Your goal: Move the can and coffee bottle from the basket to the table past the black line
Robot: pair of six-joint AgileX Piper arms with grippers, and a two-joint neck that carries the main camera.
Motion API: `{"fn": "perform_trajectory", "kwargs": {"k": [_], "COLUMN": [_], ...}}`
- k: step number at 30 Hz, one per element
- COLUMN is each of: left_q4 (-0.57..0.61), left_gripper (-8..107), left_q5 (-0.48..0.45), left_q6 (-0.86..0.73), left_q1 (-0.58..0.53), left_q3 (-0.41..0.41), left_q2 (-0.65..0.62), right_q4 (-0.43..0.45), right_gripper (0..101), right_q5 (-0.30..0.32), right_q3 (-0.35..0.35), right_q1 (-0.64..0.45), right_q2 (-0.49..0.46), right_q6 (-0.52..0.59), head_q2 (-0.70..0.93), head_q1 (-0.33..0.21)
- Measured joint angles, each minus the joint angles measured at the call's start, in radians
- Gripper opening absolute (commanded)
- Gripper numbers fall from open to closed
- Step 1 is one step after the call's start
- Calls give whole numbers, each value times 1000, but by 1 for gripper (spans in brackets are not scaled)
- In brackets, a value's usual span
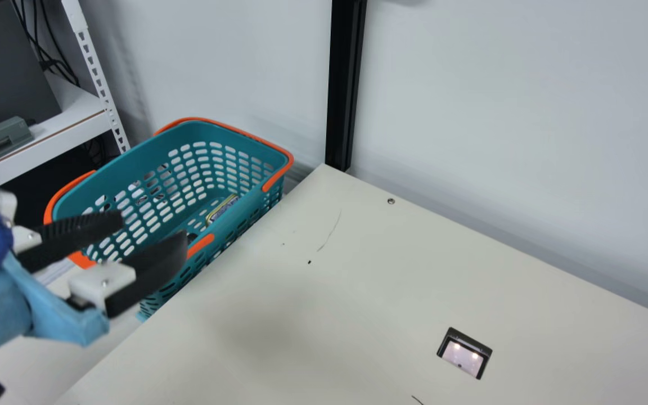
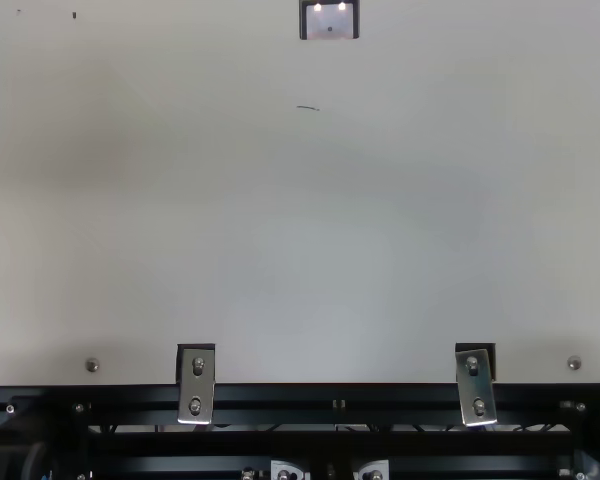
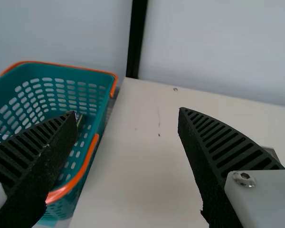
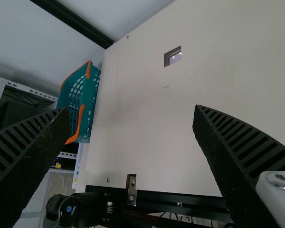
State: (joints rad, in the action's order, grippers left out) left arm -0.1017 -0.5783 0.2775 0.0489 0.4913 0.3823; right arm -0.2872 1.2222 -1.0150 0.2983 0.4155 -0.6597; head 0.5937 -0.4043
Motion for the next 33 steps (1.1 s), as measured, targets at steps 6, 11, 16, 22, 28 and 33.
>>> {"fn": "perform_trajectory", "kwargs": {"k": [6,11,16,22,28,33], "left_q4": [-57,-81,-10,149,365,530], "left_gripper": [90,90,90,90,90,90], "left_q5": [60,132,197,196,109,4], "left_q6": [83,89,8,-188,-469,-757], "left_q1": [70,148,236,341,468,599], "left_q3": [87,167,252,364,506,640], "left_q2": [118,262,425,639,851,1023], "right_q4": [0,0,0,0,0,0], "right_gripper": [101,101,101,101,101,101], "right_q5": [0,0,0,0,0,0], "right_q3": [0,0,0,0,0,0], "right_q1": [0,0,0,0,0,0], "right_q2": [0,0,0,0,0,0], "right_q6": [0,0,0,0,0,0], "head_q2": [0,0,0,0,0,0], "head_q1": [5,5,0,5,5,0]}}
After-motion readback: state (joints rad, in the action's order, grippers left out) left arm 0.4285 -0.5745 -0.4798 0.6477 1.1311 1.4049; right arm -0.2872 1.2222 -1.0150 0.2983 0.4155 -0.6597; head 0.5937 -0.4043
